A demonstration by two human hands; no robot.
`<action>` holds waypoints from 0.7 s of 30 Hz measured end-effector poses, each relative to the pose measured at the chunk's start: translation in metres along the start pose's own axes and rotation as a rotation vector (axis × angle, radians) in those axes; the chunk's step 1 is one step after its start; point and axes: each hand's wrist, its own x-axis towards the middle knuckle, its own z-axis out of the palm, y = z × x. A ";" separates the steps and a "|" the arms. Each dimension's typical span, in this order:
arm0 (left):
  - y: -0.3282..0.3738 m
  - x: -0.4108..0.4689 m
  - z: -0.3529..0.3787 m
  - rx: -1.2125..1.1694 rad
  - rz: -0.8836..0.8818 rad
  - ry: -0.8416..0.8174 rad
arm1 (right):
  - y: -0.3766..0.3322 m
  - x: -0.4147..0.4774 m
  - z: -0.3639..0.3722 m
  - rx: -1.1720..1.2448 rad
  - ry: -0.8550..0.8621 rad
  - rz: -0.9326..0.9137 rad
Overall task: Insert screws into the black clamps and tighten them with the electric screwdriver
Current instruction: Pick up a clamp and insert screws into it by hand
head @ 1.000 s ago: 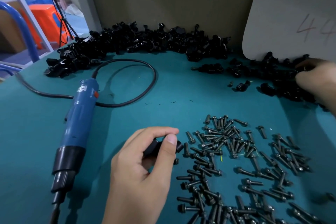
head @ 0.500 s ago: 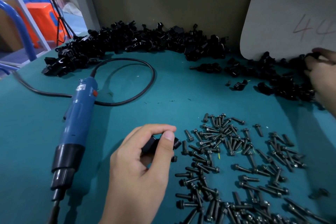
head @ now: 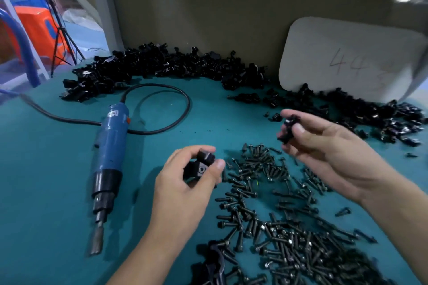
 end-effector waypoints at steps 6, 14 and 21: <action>0.017 -0.002 0.001 -0.132 0.008 -0.139 | 0.027 -0.064 0.051 -0.085 -0.082 -0.087; 0.030 -0.005 -0.004 -0.301 -0.108 -0.261 | 0.071 -0.053 0.073 0.370 0.068 -0.070; 0.027 -0.001 -0.004 -0.378 -0.189 -0.276 | 0.078 -0.046 0.066 0.562 -0.020 -0.008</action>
